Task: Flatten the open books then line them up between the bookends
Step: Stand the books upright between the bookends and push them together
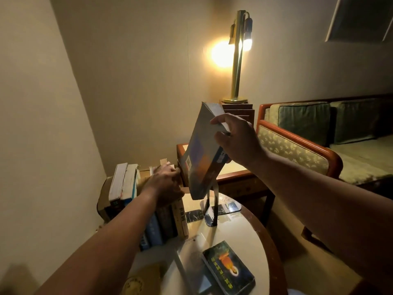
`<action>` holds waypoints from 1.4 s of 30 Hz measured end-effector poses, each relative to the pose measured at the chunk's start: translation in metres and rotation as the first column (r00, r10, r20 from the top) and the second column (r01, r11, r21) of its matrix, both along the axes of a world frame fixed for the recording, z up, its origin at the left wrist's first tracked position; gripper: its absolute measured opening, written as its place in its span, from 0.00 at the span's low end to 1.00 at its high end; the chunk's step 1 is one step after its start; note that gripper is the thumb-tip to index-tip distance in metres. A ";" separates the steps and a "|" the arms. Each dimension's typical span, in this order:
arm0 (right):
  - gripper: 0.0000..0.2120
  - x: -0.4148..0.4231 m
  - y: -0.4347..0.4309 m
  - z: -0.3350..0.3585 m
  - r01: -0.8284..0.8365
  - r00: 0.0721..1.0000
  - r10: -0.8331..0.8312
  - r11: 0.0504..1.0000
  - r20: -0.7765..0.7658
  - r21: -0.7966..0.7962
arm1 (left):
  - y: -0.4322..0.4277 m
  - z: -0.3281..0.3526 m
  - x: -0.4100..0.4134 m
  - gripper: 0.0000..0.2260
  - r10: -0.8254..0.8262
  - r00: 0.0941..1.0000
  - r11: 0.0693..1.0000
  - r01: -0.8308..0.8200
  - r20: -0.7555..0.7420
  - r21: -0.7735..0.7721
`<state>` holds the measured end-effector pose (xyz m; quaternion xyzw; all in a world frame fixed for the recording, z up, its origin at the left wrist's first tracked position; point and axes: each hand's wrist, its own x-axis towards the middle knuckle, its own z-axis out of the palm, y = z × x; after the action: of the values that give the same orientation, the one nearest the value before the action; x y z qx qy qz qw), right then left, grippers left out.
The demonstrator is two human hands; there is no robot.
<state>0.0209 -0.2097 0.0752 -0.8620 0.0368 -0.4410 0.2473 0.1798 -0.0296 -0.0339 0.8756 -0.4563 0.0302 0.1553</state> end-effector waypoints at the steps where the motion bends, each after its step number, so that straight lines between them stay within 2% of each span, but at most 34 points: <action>1: 0.13 0.005 0.001 -0.009 -0.017 1.000 0.017 1.000 -0.015 -0.014 | 0.001 0.000 -0.001 0.21 -0.007 1.000 1.000 0.007 -0.004 -0.005; 6: 0.14 0.027 0.000 -0.061 -0.084 0.990 0.081 0.996 -0.119 -0.023 | 0.002 -0.002 -0.002 0.15 -0.012 1.000 0.998 0.012 -0.001 -0.057; 11: 0.13 0.050 0.008 -0.109 -0.111 0.967 0.116 0.993 -0.227 0.033 | -0.001 -0.006 0.005 0.22 -0.006 1.000 1.000 0.005 -0.026 -0.026; 16: 0.11 0.064 0.018 -0.132 -0.171 0.934 0.169 0.985 -0.314 0.021 | -0.001 -0.008 0.008 0.19 -0.002 0.999 0.999 0.000 -0.049 -0.042; 21: 0.11 0.071 0.021 -0.140 -0.187 0.915 0.187 0.982 -0.358 0.038 | -0.001 -0.008 0.007 0.21 -0.011 0.998 0.998 0.007 -0.065 -0.060; 24: 0.13 0.071 0.019 -0.132 -0.172 0.887 0.236 0.967 -0.396 0.189 | -0.001 -0.008 0.004 0.22 -0.007 0.998 0.997 0.003 -0.059 -0.081; 27: 0.27 0.074 0.020 -0.121 -0.144 0.793 0.360 0.894 -0.491 0.423 | -0.002 -0.009 0.001 0.27 0.025 0.996 0.993 -0.035 -0.088 -0.112; 29: 0.32 0.076 0.025 -0.118 -0.193 0.766 0.468 0.821 -0.441 0.537 | -0.001 -0.009 0.002 0.33 0.039 0.995 0.992 -0.049 -0.094 -0.113; 33: 0.32 0.066 0.034 -0.127 -0.214 0.801 0.563 0.588 -0.205 0.780 | 0.003 -0.009 0.004 0.39 -0.005 0.995 0.989 -0.009 -0.096 -0.149; 35: 0.37 0.061 0.037 -0.137 -0.196 0.816 0.563 0.481 -0.130 0.854 | 0.003 -0.010 0.006 0.37 -0.018 0.998 0.993 0.011 -0.061 -0.114; 36: 0.37 0.058 0.038 -0.143 -0.177 0.814 0.568 0.445 -0.123 0.878 | 0.002 -0.010 0.007 0.36 -0.017 0.998 0.995 0.012 -0.053 -0.097; 39: 0.28 0.048 0.044 -0.162 -0.120 0.792 0.600 0.331 -0.111 0.936 | 0.001 -0.011 0.007 0.35 -0.006 0.999 0.996 0.001 -0.050 -0.094; 42: 0.29 0.047 0.047 -0.191 -0.073 0.784 0.611 0.274 -0.115 0.959 | -0.001 -0.013 0.007 0.33 -0.025 0.999 0.993 0.022 -0.026 -0.119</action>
<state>0.0683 -0.1627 -0.1154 -0.6320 0.1406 -0.0521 0.7603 0.1866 -0.0303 -0.0466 0.8598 -0.4619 0.0433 0.2136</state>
